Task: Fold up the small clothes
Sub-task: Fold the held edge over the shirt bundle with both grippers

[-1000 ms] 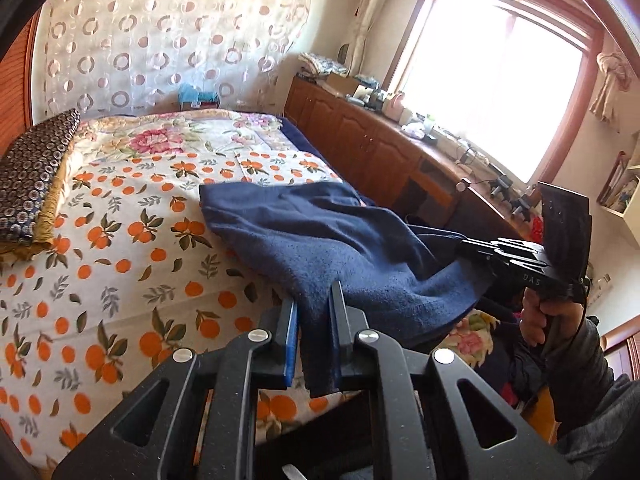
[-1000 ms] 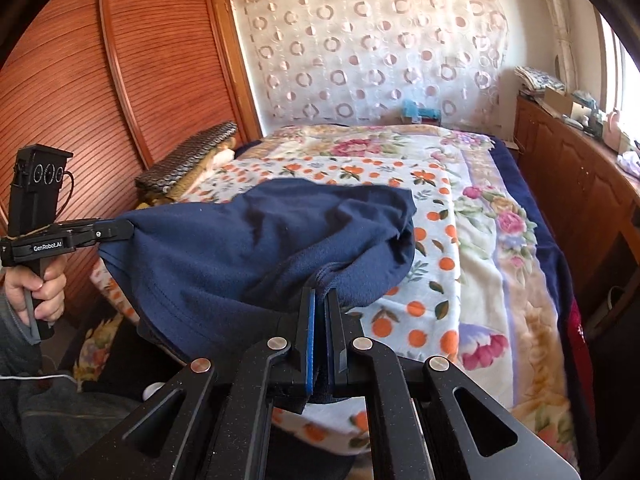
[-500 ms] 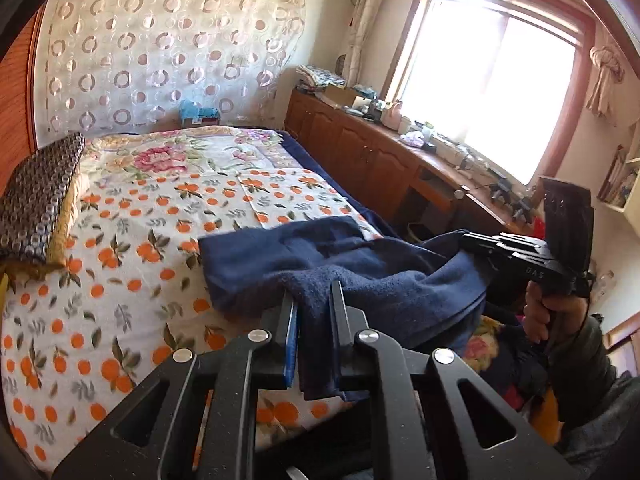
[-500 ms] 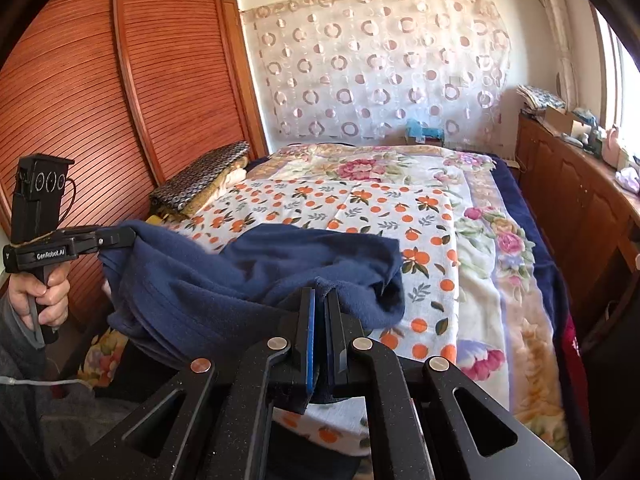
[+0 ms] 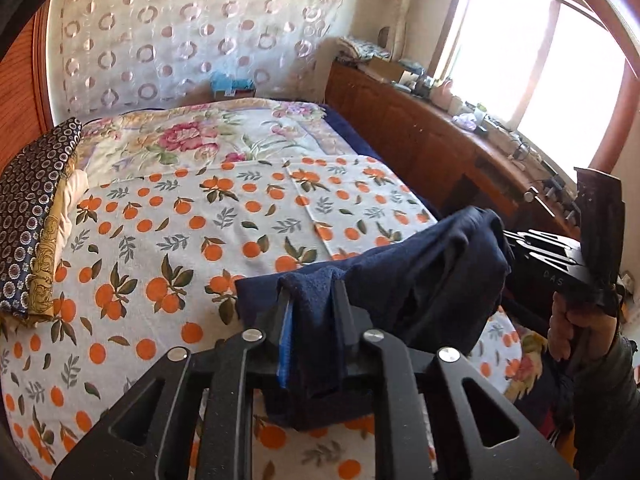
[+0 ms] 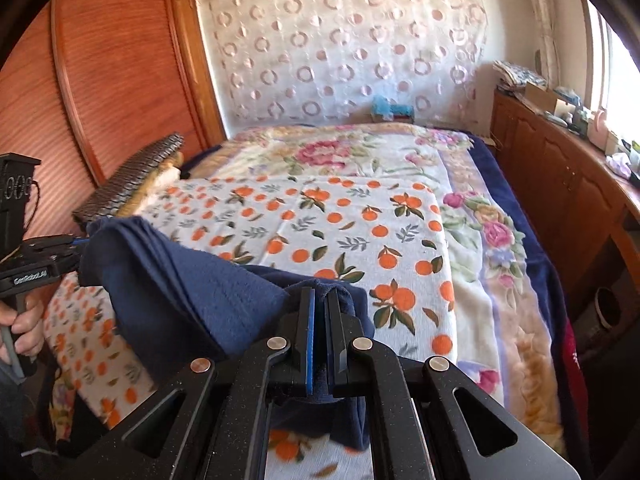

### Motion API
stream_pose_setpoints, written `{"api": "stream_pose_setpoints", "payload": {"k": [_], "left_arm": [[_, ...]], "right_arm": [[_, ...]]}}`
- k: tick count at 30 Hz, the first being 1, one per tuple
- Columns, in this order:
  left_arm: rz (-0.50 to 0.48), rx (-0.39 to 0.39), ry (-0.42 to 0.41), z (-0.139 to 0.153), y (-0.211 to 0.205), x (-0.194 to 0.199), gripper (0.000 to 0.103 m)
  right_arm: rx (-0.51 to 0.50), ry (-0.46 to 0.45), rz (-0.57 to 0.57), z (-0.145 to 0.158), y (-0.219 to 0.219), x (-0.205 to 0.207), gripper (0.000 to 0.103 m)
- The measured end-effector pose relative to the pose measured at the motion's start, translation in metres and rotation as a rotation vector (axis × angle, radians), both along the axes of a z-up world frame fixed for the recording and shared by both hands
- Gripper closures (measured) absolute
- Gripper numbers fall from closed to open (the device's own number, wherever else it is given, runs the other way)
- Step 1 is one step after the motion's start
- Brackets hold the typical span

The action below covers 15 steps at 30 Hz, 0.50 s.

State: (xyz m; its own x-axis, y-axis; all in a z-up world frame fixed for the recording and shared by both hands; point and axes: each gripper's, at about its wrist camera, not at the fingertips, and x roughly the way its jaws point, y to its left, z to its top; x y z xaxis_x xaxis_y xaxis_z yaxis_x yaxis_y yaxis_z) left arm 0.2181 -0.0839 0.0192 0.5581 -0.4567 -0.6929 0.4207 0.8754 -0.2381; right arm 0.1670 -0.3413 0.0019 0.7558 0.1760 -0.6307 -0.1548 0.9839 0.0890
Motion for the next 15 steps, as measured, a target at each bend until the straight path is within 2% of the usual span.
{"api": "stream_pose_setpoints", "payload": {"k": [1, 3, 6, 10, 12, 15], "left_arm": [[0.015, 0.006, -0.009, 0.000, 0.002, 0.002, 0.060], [0.040, -0.007, -0.043, 0.005, 0.010, 0.002, 0.053], [0.047, -0.040, -0.047, 0.012, 0.021, 0.002, 0.035], [0.047, -0.029, -0.056, 0.011, 0.020, -0.001, 0.033], [0.040, -0.015, -0.052, 0.005, 0.016, -0.004, 0.033], [0.025, 0.009, -0.041, -0.009, 0.007, -0.008, 0.033]], "right_arm": [[-0.006, 0.009, -0.006, -0.001, 0.002, 0.007, 0.099], [-0.020, 0.024, -0.018, -0.004, 0.005, 0.018, 0.099], [-0.030, 0.032, -0.038, -0.007, 0.005, 0.033, 0.099], [-0.020, 0.007, -0.061, -0.001, 0.007, 0.035, 0.099], [-0.001, -0.006, -0.082, -0.003, 0.002, 0.033, 0.090], [-0.019, -0.055, -0.127, 0.000, -0.004, 0.020, 0.067]]}}
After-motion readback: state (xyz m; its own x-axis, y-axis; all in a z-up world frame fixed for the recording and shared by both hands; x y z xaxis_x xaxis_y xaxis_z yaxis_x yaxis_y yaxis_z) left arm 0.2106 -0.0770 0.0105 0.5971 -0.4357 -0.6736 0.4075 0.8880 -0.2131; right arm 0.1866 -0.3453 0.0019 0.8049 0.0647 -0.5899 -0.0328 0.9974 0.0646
